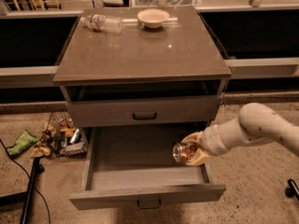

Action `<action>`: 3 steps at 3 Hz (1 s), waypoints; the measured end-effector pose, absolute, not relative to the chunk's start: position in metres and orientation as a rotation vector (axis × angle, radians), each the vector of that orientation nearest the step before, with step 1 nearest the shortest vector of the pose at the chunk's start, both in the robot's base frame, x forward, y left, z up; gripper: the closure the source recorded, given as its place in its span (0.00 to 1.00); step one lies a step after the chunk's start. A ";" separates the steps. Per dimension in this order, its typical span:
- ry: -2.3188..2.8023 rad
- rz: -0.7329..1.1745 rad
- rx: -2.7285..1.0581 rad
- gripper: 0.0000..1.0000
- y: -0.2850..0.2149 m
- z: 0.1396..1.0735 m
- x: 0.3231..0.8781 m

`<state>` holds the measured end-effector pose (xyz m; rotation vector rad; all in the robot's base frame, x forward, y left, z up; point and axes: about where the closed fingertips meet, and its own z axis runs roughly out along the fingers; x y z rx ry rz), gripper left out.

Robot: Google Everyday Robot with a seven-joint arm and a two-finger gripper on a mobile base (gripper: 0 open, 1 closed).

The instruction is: Pick orange can from middle drawer and place on counter

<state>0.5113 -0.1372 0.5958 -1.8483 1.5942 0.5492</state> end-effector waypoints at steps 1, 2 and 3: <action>1.510 0.416 -1.858 1.00 -0.150 0.664 0.485; 1.510 0.416 -1.858 1.00 -0.150 0.664 0.485; 1.457 0.390 -1.866 1.00 -0.142 0.691 0.494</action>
Offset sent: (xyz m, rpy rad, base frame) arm -0.0221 -0.0075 0.0532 -0.0022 -0.1000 0.0111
